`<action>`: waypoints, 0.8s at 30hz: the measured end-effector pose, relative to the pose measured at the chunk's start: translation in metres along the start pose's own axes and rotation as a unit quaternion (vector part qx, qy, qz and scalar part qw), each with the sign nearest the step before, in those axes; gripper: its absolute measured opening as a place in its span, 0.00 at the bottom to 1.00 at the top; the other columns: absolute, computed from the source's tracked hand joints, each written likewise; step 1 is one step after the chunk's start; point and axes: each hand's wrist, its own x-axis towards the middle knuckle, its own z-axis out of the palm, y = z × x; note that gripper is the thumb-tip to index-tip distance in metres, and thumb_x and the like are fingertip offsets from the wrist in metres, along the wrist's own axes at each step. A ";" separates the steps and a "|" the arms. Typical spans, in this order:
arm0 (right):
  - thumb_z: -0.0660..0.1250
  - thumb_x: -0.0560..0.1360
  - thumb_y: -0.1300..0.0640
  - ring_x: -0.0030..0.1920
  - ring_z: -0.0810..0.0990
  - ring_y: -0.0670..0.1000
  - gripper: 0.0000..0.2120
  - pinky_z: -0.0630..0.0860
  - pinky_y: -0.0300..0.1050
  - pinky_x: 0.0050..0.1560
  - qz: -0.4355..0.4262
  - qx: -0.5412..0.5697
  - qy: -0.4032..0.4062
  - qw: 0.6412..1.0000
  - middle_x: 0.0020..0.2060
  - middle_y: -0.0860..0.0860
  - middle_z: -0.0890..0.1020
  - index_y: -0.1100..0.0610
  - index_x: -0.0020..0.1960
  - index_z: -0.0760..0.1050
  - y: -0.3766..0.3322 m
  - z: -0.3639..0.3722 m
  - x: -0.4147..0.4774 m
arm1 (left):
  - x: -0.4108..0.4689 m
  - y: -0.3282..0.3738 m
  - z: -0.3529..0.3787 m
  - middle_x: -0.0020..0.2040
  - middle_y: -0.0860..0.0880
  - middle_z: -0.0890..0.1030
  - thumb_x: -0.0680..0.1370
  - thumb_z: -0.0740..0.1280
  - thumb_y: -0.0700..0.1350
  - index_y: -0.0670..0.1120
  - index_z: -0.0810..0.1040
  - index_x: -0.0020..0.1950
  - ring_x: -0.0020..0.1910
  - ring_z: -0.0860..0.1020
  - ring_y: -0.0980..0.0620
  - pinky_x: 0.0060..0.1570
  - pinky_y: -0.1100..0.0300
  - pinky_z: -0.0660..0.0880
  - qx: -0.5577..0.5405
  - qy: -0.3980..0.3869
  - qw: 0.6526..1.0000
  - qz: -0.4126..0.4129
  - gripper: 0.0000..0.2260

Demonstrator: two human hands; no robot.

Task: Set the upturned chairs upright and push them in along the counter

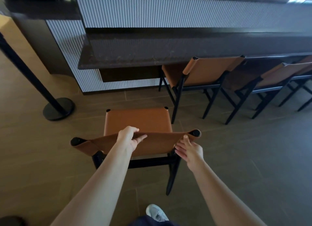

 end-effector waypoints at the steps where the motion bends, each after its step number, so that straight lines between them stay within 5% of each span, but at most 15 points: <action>1: 0.65 0.79 0.54 0.50 0.83 0.59 0.18 0.82 0.50 0.47 0.018 0.076 -0.029 0.997 0.51 0.63 0.82 0.69 0.59 0.74 0.005 0.002 -0.006 | -0.001 -0.004 -0.005 0.72 0.33 0.59 0.76 0.60 0.26 0.39 0.62 0.73 0.68 0.63 0.24 0.51 0.38 0.78 -0.006 -0.007 1.000 -0.001 0.27; 4: 0.55 0.84 0.59 0.57 0.80 0.64 0.16 0.77 0.58 0.57 0.050 0.247 -0.062 0.966 0.55 0.67 0.79 0.71 0.65 0.68 0.012 0.006 -0.029 | -0.006 -0.018 -0.019 0.75 0.34 0.55 0.76 0.60 0.26 0.39 0.60 0.74 0.69 0.61 0.24 0.51 0.38 0.78 -0.016 -0.015 1.000 -0.001 0.28; 7: 0.53 0.83 0.59 0.60 0.76 0.66 0.19 0.72 0.63 0.63 0.061 0.317 -0.086 0.943 0.58 0.68 0.76 0.69 0.70 0.64 0.012 0.002 -0.045 | -0.008 -0.032 -0.032 0.75 0.35 0.55 0.75 0.61 0.28 0.42 0.62 0.74 0.70 0.60 0.26 0.38 0.41 0.80 -0.014 -0.010 1.000 -0.001 0.28; 13: 0.62 0.79 0.47 0.69 0.68 0.68 0.38 0.68 0.67 0.65 0.092 0.362 -0.089 0.923 0.70 0.67 0.65 0.64 0.78 0.47 0.022 -0.012 -0.051 | -0.019 -0.051 -0.054 0.73 0.37 0.60 0.76 0.66 0.37 0.47 0.65 0.71 0.69 0.65 0.31 0.45 0.38 0.79 -0.039 -0.020 0.999 -0.024 0.24; 19: 0.65 0.77 0.46 0.69 0.69 0.66 0.38 0.71 0.65 0.62 0.102 0.349 -0.064 0.930 0.70 0.65 0.67 0.60 0.78 0.53 0.046 -0.028 -0.052 | -0.021 -0.080 -0.077 0.74 0.39 0.62 0.78 0.67 0.41 0.47 0.65 0.71 0.67 0.68 0.35 0.48 0.41 0.80 -0.020 -0.012 0.999 -0.025 0.23; 24: 0.67 0.75 0.47 0.71 0.67 0.65 0.42 0.69 0.65 0.67 0.100 0.345 -0.058 0.931 0.74 0.63 0.63 0.56 0.80 0.48 0.050 -0.032 -0.052 | -0.027 -0.089 -0.088 0.67 0.36 0.67 0.79 0.66 0.43 0.45 0.65 0.71 0.51 0.77 0.37 0.51 0.45 0.79 0.023 -0.033 0.999 -0.010 0.22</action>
